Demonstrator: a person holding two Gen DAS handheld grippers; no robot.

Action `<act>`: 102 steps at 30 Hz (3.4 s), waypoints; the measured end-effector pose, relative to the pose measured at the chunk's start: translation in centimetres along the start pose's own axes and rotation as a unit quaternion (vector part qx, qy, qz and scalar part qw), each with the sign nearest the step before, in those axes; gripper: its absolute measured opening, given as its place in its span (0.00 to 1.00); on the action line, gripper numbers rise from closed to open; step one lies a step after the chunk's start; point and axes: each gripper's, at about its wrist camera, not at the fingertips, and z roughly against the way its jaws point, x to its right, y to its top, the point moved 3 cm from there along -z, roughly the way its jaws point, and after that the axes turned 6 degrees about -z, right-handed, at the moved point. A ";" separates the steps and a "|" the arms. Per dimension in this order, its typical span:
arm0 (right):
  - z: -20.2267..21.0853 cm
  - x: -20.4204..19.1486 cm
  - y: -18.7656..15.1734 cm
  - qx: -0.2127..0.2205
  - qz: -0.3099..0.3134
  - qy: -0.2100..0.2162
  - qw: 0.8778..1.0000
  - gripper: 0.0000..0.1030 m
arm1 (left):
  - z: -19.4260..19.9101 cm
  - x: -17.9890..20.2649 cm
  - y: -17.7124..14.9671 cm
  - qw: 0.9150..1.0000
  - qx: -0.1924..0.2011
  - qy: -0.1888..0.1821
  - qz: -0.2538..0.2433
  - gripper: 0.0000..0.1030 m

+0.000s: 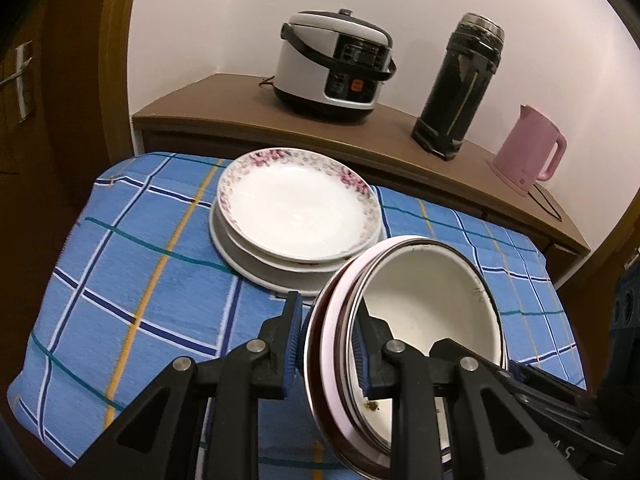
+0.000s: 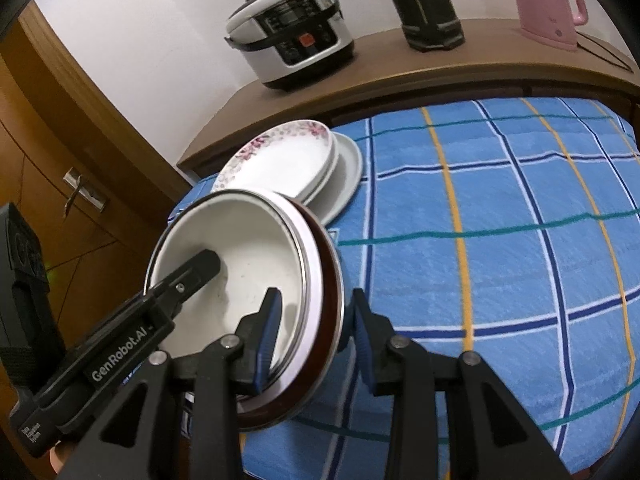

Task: Organize plates and bowls
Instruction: 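Carry the nested bowl stack with the left tool over the floral plate stack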

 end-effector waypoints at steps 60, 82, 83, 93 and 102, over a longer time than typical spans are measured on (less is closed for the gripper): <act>-7.0 -3.0 11.1 0.032 0.024 -0.031 0.999 0.34 | -7.9 -4.1 10.0 1.000 0.013 -0.013 0.013 0.25; -11.4 -2.6 12.4 -0.013 0.031 -0.062 0.998 0.34 | -11.5 -5.5 10.1 0.999 -0.014 -0.013 0.028 0.26; -11.5 -2.6 12.4 -0.014 0.030 -0.062 0.998 0.34 | -11.6 -5.5 10.1 0.999 -0.015 -0.013 0.029 0.26; -12.4 -2.8 12.5 -0.027 0.037 -0.065 0.997 0.34 | -12.5 -6.2 10.1 0.999 -0.022 -0.009 0.039 0.26; -12.8 -3.0 12.7 -0.032 0.046 -0.066 0.996 0.34 | -12.6 -6.5 10.1 0.999 -0.019 -0.008 0.044 0.26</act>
